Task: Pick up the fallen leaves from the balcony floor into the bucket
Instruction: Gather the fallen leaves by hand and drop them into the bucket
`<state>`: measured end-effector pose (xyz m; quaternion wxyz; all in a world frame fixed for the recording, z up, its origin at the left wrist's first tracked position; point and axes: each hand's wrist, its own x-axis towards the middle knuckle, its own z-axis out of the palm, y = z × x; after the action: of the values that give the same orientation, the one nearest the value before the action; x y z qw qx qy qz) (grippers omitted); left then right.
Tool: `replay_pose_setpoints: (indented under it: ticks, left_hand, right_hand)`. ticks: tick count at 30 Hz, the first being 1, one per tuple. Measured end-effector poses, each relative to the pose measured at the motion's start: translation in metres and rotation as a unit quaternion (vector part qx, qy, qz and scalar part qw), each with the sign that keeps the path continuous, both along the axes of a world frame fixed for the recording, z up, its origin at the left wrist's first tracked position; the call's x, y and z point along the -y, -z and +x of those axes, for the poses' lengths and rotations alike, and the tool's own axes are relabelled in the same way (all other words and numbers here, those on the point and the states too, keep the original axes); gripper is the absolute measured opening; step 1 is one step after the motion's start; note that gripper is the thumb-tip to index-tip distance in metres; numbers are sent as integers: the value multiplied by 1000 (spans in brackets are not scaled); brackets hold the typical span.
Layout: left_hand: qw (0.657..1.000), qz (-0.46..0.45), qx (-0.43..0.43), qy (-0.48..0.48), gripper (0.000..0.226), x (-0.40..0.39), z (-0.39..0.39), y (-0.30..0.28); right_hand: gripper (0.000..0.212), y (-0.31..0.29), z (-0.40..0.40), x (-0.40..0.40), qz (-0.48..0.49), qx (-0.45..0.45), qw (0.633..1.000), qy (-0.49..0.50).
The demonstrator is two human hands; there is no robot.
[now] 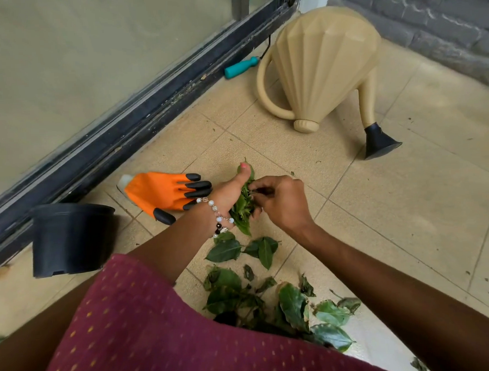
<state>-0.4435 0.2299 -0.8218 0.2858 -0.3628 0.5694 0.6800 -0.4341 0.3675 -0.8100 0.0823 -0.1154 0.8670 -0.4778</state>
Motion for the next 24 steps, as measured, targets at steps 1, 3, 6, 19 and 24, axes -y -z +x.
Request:
replay_pose_setpoints:
  ticks: [1,3,6,19,24]
  left_hand:
    - [999,-31,-1,11,106,1,0,7]
    - [996,-83,-5,11,101,10,0,22]
    - [996,-85,3,-34,77,27,-1,22]
    - [993,3,-40,-114,14,28,5,-10]
    - [989,-41,-80,-118,16,40,10,-9]
  right_hand:
    - [17,1,2,1,23,-20,999,-30]
    - [31,4,3,-1,78,-20,990,-118]
    - [50,1,5,-8,-27,88,986,-138]
    - [23,47,34,-25,241,65,952,-177]
    - [13,25,29,-6,37,158,980,-115]
